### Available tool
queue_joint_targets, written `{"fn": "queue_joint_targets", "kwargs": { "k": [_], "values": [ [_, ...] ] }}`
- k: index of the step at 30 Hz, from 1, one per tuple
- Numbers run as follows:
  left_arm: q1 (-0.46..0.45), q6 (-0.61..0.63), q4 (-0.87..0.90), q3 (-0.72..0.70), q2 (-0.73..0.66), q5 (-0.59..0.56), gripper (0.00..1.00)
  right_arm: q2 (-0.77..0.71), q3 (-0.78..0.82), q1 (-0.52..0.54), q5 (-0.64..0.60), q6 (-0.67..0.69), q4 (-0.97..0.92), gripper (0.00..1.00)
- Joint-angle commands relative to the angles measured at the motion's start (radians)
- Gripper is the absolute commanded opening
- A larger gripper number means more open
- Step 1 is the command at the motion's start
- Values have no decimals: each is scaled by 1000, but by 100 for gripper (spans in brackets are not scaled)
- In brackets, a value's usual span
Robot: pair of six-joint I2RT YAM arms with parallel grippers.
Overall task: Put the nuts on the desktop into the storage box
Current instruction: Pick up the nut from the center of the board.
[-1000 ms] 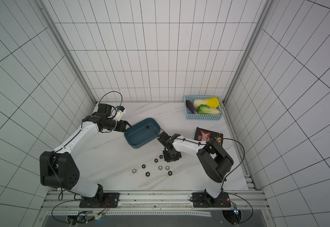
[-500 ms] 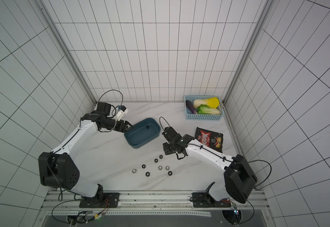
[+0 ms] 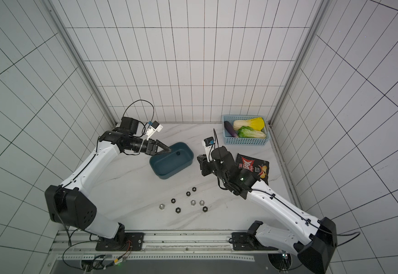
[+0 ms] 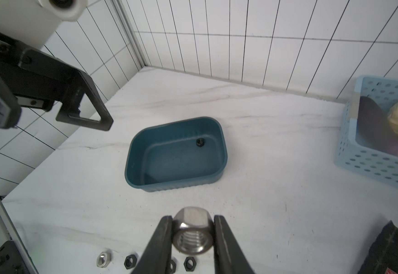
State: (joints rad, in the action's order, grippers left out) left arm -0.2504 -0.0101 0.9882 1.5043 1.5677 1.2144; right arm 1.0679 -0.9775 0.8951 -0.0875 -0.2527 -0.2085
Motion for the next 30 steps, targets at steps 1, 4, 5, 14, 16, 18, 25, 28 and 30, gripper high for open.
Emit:
{"fn": "queue_joint_targets", "kwargs": {
  "k": [1,4,5,14,16,18,25,28,30],
  "values": [
    [-49,-91,1,40,54,213,93,-49,48,26,38,37,134,25],
    [-100,-134,-12,53,78,293,93,-82,75,45,68,38,211,26],
    [-118,-142,-19,53,83,312,93,-91,83,52,79,39,235,26],
    [-186,-156,-26,48,119,443,88,-115,118,127,106,73,334,25],
    [-193,-158,-28,48,120,454,87,-105,117,140,106,83,330,25],
    [-201,-161,-27,45,117,463,85,-93,115,152,102,94,325,25],
    [-228,-166,-31,27,94,465,64,-71,112,171,106,114,321,24],
    [-231,-168,-32,24,87,465,51,-67,112,176,106,123,308,24],
    [-233,-167,-33,24,82,465,42,-66,112,177,96,127,298,24]
  ]
}}
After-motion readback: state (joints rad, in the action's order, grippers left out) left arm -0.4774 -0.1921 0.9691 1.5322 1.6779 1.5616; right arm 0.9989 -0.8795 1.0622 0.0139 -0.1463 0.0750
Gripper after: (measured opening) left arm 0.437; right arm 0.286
